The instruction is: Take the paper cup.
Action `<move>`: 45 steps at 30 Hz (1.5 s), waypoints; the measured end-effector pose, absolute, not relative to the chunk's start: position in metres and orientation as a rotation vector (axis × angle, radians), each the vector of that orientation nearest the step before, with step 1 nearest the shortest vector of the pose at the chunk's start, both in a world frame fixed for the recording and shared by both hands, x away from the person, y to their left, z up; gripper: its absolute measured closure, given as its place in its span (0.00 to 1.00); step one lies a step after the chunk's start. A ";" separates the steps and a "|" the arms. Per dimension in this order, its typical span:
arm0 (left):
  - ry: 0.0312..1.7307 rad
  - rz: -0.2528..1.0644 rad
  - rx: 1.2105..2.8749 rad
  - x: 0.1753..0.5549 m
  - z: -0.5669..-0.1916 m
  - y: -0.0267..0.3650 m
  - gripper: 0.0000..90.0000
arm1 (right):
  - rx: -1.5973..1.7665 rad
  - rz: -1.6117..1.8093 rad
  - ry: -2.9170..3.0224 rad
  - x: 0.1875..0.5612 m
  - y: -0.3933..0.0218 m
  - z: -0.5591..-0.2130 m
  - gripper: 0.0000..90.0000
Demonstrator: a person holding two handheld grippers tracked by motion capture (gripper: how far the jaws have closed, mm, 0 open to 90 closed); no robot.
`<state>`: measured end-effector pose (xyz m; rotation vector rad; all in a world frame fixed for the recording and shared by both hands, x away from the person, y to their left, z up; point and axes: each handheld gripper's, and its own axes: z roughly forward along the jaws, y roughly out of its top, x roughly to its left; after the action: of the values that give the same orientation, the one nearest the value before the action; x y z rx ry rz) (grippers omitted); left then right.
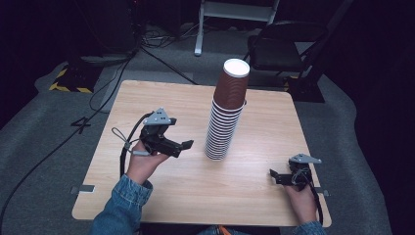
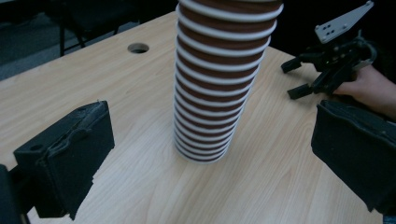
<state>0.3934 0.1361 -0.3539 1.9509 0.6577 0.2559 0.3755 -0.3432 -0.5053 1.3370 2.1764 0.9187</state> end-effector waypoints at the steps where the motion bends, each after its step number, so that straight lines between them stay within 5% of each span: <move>1: 0.630 0.255 1.944 0.395 -0.348 0.130 0.00 | 1.337 0.919 2.177 0.375 -0.343 -0.505 0.06; 45: 0.494 0.221 1.864 0.459 -0.315 0.042 0.00 | 1.336 0.919 2.178 0.375 -0.343 -0.505 0.06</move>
<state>0.4590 0.0422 -0.3146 1.8643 0.4942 0.2212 0.3751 -0.3430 -0.5053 1.3362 2.1784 0.9194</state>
